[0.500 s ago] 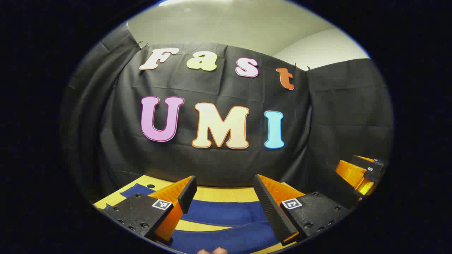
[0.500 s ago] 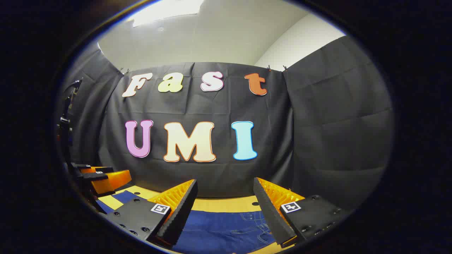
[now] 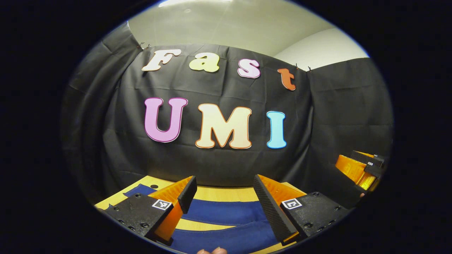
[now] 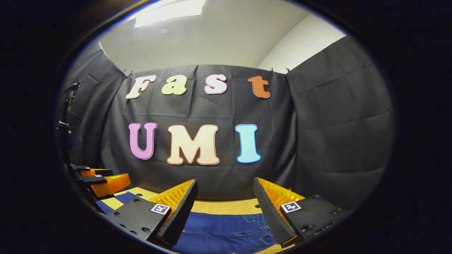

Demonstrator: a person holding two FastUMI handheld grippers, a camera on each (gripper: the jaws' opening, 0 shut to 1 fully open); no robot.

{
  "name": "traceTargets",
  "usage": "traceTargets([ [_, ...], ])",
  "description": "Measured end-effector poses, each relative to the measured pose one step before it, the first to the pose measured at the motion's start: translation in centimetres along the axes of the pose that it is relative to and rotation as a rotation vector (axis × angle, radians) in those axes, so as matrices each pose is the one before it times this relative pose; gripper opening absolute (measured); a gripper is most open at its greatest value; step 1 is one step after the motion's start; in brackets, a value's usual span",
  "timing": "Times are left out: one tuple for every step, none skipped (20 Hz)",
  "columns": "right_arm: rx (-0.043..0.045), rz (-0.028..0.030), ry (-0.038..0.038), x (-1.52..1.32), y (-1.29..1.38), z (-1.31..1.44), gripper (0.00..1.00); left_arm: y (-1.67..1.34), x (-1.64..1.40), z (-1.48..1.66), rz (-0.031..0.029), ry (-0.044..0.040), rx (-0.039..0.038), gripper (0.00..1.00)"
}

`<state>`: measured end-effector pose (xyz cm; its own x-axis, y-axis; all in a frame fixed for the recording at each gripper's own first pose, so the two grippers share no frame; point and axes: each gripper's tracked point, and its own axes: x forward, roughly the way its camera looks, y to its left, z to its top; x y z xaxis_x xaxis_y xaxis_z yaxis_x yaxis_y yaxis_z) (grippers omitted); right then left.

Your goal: Grasp the waist and the cuffs of the jeans and fold them to make the two legs overlap; first hold the waist and fold one-third of the jeans toward the cuffs, then hold the cuffs and fold the remaining one-third in the same direction to finish folding.

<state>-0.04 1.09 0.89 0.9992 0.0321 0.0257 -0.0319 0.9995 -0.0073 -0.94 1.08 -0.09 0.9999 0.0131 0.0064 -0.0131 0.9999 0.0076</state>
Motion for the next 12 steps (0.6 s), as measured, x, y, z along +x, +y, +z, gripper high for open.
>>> traceTargets([
  [0.00523, 0.00115, -0.00767, -0.07, 0.115, 0.293, 0.98, 0.12, -0.202, 0.121, -0.00056, -0.00422, 0.00455, 0.98],
  [0.00378, 0.00057, -0.00549, -0.041, 0.046, 0.002, 0.98, 0.171, -0.113, 0.224, 0.00103, -0.00568, 0.00595, 0.97],
  [-0.00172, 0.00114, -0.00625, -0.06, 0.088, 0.114, 0.98, 0.461, -0.141, 0.36, 0.00721, -0.00969, 0.00833, 0.97],
  [-0.00375, 0.0018, -0.0075, -0.079, 0.134, 0.128, 0.98, 0.399, -0.129, 0.217, 0.00609, -0.00782, 0.00444, 0.97],
  [-0.0047, 0.00684, -0.00444, -0.136, 0.254, 0.089, 0.98, 0.43, -0.157, 0.023, 0.00587, -0.00166, 0.00152, 0.97],
  [-0.00205, 0.00669, -0.00552, -0.134, 0.245, 0.026, 0.98, 0.46, -0.109, 0.092, 0.0067, -0.00452, 0.00171, 0.98],
  [-0.0008, 0.0065, 0.00221, -0.064, 0.279, -0.078, 0.99, 0.498, -0.121, 0.113, 0.00833, -0.00027, 0.00328, 0.98],
  [0.00218, 0.00916, 0.00642, -0.049, 0.315, -0.319, 0.96, 0.586, -0.194, -0.167, 0.00563, 0.00384, 0.00642, 0.98],
  [0.00239, 0.00683, 0.00448, 0.03, 0.251, -0.202, 0.98, 0.54, -0.241, -0.363, 0.00306, 0.01115, 0.00928, 0.98],
  [0.00066, 0.00513, 0.00673, -0.047, 0.15, -0.262, 0.96, 0.394, -0.316, -0.559, -0.00694, 0.01429, 0.0107, 0.97],
  [-0.00342, 0.00769, 0.00779, 0.061, 0.235, -0.305, 0.96, 0.457, -0.268, -0.617, -0.00971, 0.01898, 0.01532, 0.98],
  [-0.00795, 0.00409, 0.00212, -0.023, 0.044, -0.269, 0.99, 0.521, -0.286, -0.685, -0.01006, 0.02032, 0.01987, 0.96],
])
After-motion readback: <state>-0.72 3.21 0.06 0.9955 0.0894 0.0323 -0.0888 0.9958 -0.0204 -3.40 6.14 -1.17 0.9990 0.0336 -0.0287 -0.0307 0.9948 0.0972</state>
